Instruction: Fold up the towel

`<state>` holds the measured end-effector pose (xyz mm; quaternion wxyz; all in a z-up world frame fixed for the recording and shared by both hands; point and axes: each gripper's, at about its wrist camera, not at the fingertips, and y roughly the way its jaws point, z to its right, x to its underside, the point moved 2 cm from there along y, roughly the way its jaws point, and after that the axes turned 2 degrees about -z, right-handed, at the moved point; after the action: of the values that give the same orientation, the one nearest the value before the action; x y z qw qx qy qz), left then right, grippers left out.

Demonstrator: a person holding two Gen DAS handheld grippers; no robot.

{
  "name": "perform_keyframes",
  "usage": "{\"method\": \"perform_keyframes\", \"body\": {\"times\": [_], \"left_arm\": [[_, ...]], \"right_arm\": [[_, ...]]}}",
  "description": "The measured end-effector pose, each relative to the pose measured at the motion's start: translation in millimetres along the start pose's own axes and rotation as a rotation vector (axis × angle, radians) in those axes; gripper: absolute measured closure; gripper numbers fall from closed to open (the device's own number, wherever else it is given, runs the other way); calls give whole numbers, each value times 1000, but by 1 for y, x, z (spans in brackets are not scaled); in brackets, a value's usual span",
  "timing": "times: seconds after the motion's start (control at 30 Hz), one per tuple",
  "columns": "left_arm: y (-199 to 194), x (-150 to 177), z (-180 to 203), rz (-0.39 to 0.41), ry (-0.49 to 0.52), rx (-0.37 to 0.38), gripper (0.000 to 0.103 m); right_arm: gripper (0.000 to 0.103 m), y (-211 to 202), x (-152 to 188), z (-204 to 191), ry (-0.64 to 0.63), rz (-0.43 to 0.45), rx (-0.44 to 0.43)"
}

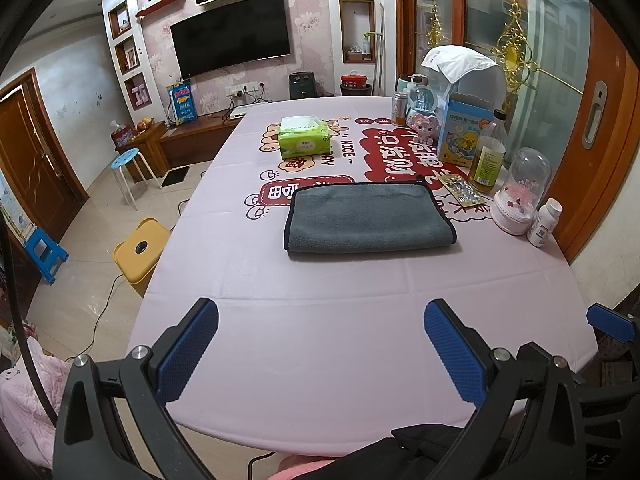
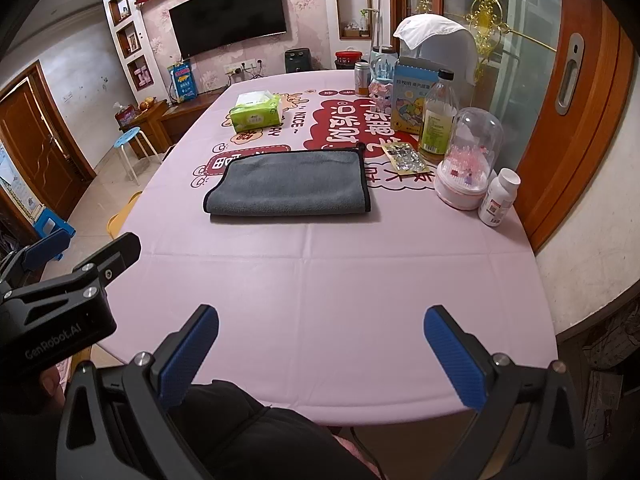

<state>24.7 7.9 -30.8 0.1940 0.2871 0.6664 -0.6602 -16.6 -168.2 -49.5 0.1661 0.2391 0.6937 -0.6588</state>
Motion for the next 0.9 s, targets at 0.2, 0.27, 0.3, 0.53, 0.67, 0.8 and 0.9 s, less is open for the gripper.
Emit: {"method": "perform_keyframes", "body": {"times": [0.2,0.27,0.3,0.53,0.67,0.8,0.9], "left_arm": [[0,1,0,1,0,0,1],[0,0,0,1,0,0,1],[0,0,0,1,0,1,1],[0,0,1,3,0,-1,1],[0,0,1,3,0,-1,1],[0,0,2,3,1,-1,1],[0,1,2,4,0,-1,1]], "right_arm": [[0,0,0,0,0,0,0],[0,0,0,0,0,0,0],[0,0,0,0,1,-1,-1],[0,0,0,-1,0,-1,0],[0,-1,0,-1,0,-1,0],[0,-1,0,-1,1,-1,0],[0,0,1,-2,0,-2,0]]}}
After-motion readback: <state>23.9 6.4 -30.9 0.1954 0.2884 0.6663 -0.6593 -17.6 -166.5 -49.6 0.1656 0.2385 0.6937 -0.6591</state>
